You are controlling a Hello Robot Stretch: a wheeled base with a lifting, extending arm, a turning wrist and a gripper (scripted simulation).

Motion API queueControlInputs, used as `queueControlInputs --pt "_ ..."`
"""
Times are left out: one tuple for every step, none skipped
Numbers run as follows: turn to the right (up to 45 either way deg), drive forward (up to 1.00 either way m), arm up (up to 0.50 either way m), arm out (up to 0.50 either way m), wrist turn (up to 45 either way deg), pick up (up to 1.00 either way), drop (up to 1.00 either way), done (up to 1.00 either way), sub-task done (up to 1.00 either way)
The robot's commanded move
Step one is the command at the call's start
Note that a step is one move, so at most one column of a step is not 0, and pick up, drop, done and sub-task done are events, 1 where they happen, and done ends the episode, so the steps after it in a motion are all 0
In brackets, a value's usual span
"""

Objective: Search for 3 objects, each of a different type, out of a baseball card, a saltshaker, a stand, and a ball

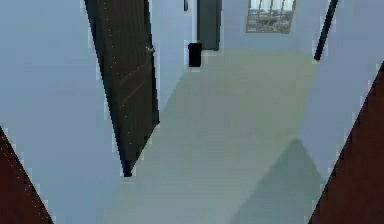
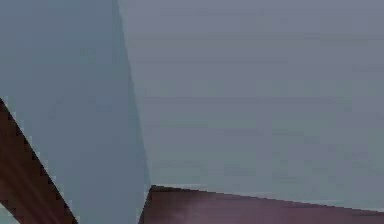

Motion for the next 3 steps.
queueControlInputs --pt "0.0 0.65 0.0 0.0 0.0 0.0 0.0 0.0 0.0" --pt "15.0 0.0 0.0 0.0 0.0 0.0 0.0 0.0 0.0" --pt "0.0 1.0 0.0 0.0 0.0 0.0 0.0 0.0 0.0"
